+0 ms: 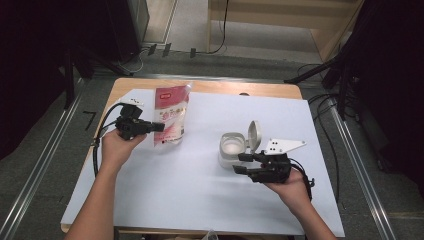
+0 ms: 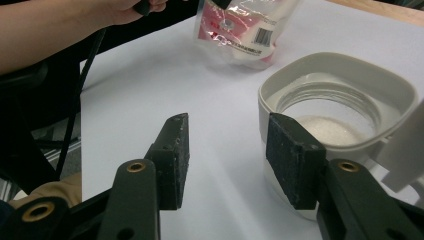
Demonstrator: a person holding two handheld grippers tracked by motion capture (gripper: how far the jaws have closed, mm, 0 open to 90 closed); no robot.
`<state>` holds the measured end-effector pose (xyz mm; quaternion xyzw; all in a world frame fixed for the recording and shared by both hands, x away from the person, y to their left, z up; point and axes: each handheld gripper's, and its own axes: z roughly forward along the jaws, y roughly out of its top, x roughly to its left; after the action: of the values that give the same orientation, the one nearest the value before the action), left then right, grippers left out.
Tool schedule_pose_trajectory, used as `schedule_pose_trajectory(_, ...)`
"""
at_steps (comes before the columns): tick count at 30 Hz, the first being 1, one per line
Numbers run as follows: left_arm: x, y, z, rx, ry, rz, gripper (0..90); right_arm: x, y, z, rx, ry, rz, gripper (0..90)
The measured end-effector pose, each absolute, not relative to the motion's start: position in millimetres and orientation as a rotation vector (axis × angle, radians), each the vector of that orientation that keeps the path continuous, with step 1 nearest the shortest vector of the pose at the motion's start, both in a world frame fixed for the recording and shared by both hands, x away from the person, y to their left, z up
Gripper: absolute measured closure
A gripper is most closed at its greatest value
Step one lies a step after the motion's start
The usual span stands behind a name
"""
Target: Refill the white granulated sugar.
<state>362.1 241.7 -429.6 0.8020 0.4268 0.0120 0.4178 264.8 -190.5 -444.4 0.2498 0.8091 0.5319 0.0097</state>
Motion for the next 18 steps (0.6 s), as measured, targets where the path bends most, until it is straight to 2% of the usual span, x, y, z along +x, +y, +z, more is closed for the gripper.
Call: schedule_pose_trajectory(18,352,260,-441,1.989,1.066,0.007,85.5,265,-190,-447,0.780,2.526,1.607,51.8)
